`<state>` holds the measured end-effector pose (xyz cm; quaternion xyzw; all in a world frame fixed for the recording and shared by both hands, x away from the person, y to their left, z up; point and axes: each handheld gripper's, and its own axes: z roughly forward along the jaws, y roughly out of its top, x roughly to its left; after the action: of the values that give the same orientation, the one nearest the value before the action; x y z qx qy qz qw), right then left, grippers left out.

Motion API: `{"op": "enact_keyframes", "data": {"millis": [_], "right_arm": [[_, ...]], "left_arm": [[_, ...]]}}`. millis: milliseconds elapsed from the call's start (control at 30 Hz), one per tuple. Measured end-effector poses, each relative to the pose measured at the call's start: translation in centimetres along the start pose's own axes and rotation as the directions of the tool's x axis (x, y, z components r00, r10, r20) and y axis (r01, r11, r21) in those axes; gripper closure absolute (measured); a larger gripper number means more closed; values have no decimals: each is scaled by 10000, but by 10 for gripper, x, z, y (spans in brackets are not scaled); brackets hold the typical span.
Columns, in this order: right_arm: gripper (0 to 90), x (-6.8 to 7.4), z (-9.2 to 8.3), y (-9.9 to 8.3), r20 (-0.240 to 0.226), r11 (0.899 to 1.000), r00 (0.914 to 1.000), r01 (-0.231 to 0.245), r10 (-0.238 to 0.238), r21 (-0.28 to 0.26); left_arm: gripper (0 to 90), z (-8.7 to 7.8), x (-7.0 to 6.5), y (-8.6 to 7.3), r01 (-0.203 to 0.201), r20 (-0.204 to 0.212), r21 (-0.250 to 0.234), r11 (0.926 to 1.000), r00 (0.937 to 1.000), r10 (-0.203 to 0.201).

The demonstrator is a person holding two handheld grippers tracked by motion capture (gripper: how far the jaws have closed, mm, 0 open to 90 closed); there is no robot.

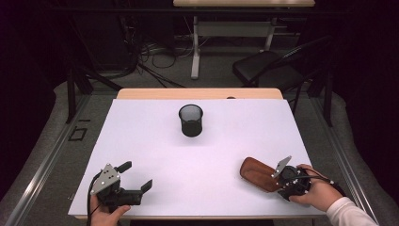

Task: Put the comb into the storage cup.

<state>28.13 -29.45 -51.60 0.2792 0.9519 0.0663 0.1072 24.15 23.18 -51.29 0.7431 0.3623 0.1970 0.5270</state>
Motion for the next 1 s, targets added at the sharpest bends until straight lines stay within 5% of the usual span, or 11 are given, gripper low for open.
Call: {"op": "enact_keyframes", "data": {"millis": [667, 700, 1000], "right_arm": [[626, -4, 7, -2, -301, 9995, 9991, -300, 298, -59], [633, -5, 5, -1, -409, 9993, 9990, -179, 192, 313], [659, -7, 9, -2, -464, 9994, 9983, -343, 344, 33]], "left_arm": [[4, 0, 0, 0, -2, -8, 15, 10000, 10000, 2], [4, 0, 0, 0, -1, -10, 13, 10000, 10000, 1], [4, 0, 0, 0, -2, -21, 30, 10000, 10000, 2]]}}
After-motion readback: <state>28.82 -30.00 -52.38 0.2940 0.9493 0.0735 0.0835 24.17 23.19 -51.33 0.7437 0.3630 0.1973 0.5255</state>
